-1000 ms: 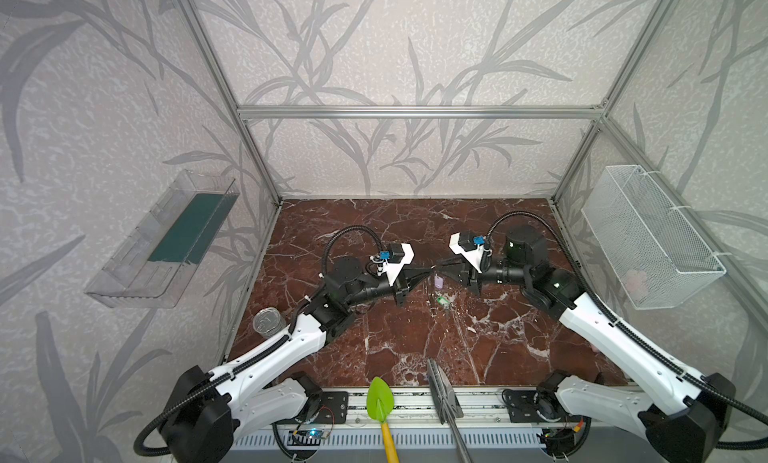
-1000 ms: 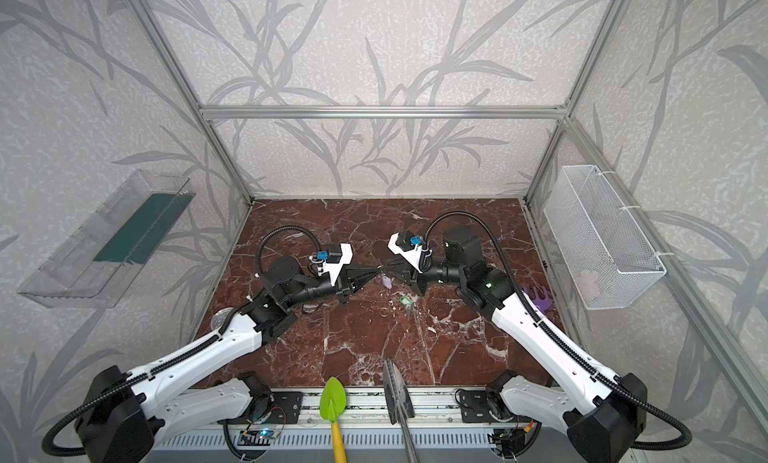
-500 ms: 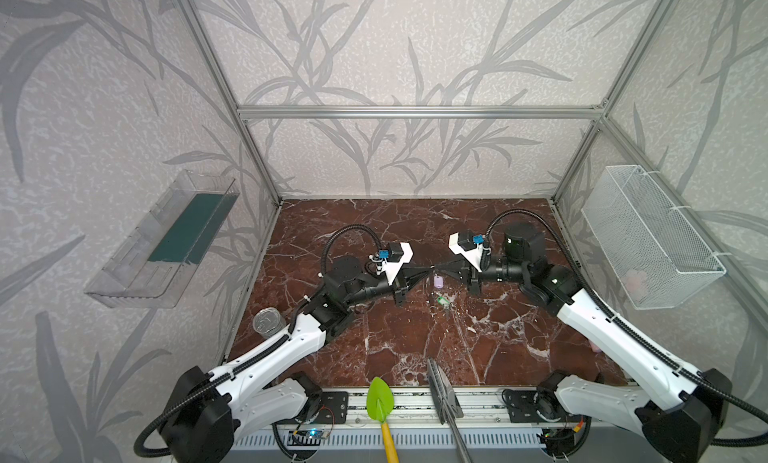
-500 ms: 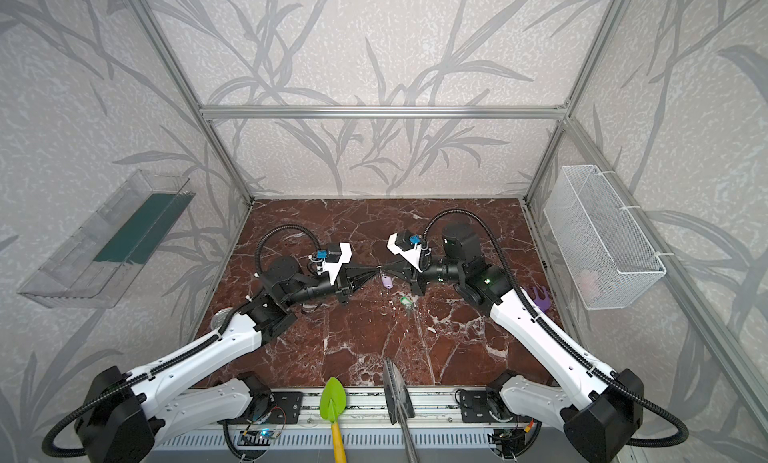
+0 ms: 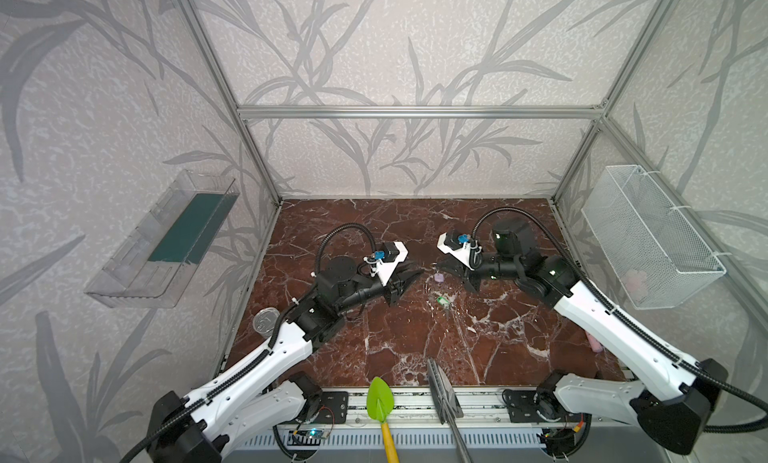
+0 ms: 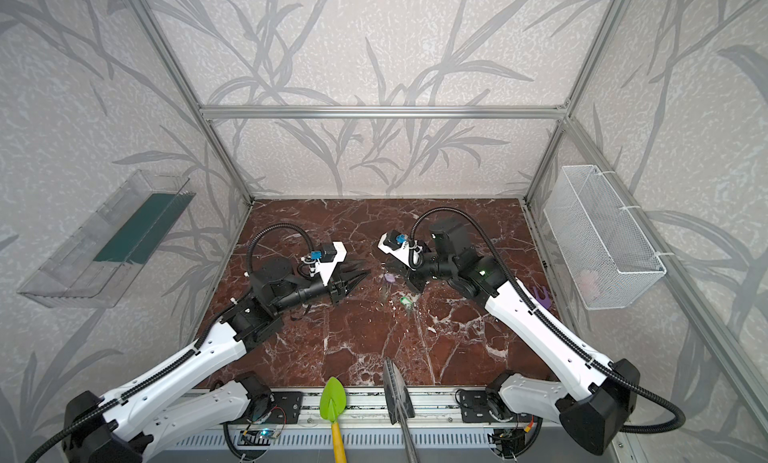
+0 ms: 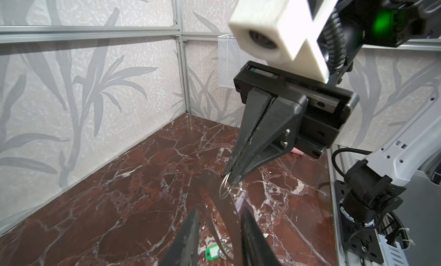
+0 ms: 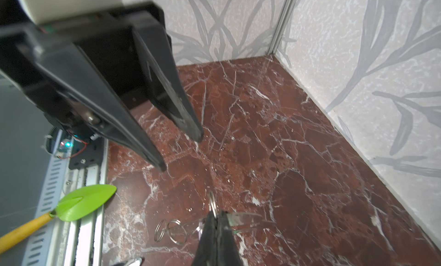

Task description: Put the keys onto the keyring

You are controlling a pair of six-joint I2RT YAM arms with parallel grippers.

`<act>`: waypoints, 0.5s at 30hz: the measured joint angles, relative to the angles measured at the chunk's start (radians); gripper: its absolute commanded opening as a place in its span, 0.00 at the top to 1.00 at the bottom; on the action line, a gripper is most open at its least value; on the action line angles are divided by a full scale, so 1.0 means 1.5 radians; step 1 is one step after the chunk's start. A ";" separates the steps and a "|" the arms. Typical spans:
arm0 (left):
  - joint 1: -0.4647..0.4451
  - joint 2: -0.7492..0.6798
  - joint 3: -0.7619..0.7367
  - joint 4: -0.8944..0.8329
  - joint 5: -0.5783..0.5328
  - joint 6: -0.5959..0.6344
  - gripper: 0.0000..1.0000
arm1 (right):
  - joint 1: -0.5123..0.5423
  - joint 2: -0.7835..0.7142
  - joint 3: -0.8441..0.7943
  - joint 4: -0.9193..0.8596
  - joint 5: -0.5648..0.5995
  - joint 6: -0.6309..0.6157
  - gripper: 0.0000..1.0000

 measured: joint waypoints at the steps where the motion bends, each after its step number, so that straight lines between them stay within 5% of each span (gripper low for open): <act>1: -0.002 -0.005 0.009 -0.015 -0.010 0.009 0.71 | 0.004 0.013 0.014 -0.016 0.015 -0.010 1.00; 7: -0.022 -0.004 0.060 -0.092 -0.050 0.081 0.76 | 0.009 0.071 0.080 -0.092 0.053 -0.069 1.00; 15: -0.034 0.049 0.075 -0.138 -0.062 0.160 0.79 | 0.009 0.078 0.099 -0.128 -0.006 -0.114 1.00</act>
